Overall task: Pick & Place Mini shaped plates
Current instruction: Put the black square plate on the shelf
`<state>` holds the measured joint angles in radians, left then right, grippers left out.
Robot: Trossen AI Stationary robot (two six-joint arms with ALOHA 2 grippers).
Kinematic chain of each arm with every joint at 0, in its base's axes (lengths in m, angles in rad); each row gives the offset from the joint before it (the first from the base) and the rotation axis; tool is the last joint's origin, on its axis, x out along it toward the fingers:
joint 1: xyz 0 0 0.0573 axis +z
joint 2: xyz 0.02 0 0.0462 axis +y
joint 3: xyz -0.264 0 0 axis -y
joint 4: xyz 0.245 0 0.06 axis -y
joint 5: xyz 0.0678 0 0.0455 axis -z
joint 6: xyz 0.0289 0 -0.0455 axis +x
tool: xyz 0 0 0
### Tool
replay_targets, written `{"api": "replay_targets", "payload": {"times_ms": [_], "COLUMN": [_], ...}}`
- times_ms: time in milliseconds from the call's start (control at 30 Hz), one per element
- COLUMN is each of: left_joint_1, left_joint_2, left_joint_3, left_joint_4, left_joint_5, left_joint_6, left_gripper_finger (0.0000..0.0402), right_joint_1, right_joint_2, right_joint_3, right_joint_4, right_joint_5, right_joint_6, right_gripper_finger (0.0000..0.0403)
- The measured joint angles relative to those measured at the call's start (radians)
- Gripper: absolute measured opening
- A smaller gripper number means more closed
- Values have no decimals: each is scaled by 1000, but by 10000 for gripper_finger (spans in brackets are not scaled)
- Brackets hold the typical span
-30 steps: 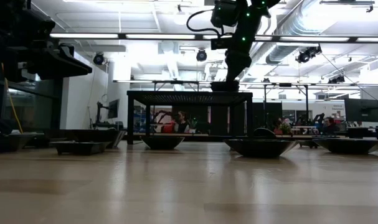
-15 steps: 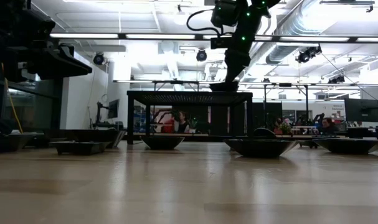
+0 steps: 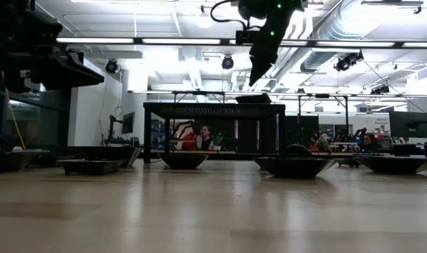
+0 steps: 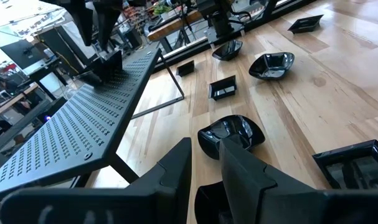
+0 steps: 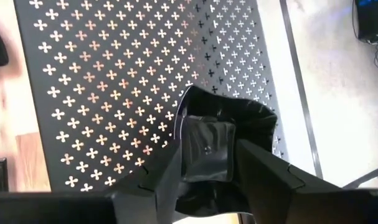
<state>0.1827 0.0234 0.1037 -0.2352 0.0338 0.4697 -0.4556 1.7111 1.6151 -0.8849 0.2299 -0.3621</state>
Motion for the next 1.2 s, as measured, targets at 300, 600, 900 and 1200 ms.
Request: {"api": "replay_targets", "payload": {"times_ms": [300,600,900,1200], "left_joint_1": [0,0,0,0], "left_joint_2": [0,0,0,0], "left_joint_3": [0,0,0,0], "left_joint_4": [0,0,0,0], "left_joint_5": [0,0,0,0], "left_joint_6": [0,0,0,0], "left_gripper_finger": [80,80,80,80], "right_joint_1": [40,106,174,289], "right_joint_2": [0,0,0,0], "right_joint_3": [52,122,122,122], "right_joint_4": [-89,-336,-511,-591], "right_joint_5": [10,6,-4,3], "right_joint_6": [31,132,294,432], "right_gripper_finger": [174,168,167,165]}}
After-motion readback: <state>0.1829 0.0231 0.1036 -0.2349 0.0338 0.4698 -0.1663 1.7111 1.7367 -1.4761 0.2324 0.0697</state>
